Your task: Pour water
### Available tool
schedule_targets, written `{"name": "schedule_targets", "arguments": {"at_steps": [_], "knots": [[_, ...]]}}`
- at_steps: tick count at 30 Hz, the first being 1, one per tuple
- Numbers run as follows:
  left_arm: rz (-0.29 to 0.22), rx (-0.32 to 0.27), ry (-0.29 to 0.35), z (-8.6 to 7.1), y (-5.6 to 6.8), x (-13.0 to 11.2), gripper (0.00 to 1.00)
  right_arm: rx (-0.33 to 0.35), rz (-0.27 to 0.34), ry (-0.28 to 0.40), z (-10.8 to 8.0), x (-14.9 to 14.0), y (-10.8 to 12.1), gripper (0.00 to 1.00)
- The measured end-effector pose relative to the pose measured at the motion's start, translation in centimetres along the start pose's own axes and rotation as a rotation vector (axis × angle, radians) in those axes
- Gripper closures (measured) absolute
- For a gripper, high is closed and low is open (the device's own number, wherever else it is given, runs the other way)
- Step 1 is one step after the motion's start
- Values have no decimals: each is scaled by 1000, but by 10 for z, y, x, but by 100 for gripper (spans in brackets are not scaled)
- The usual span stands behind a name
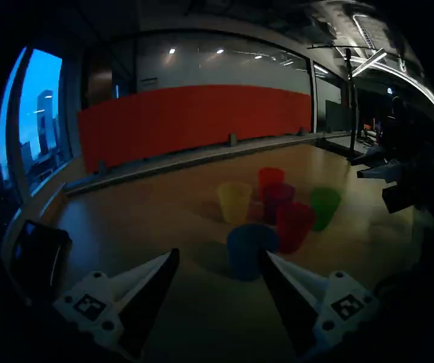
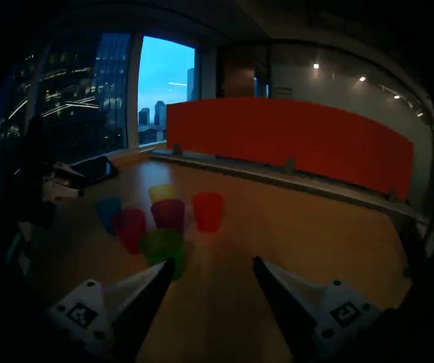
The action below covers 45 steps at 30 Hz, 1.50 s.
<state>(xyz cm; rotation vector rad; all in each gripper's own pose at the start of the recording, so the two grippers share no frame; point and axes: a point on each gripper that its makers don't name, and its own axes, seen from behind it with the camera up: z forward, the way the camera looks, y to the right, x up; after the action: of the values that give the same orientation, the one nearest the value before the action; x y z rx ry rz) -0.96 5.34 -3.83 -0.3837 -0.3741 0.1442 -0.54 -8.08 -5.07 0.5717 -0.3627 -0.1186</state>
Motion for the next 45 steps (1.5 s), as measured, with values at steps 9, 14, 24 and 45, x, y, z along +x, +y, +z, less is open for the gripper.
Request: {"name": "schedule_targets", "arguments": {"at_steps": [9, 14, 24, 45], "knots": [[-26, 112, 117, -12, -18, 23, 5, -167, 32, 118, -7, 23, 26, 0], [-40, 185, 183, -18, -31, 35, 5, -265, 38, 183, -12, 36, 38, 0], [-83, 278, 301, -23, -45, 52, 5, -455, 29, 305, -33, 59, 59, 0], [-112, 352, 411, -18, -55, 56, 5, -564, 17, 366, -44, 73, 55, 0]]}}
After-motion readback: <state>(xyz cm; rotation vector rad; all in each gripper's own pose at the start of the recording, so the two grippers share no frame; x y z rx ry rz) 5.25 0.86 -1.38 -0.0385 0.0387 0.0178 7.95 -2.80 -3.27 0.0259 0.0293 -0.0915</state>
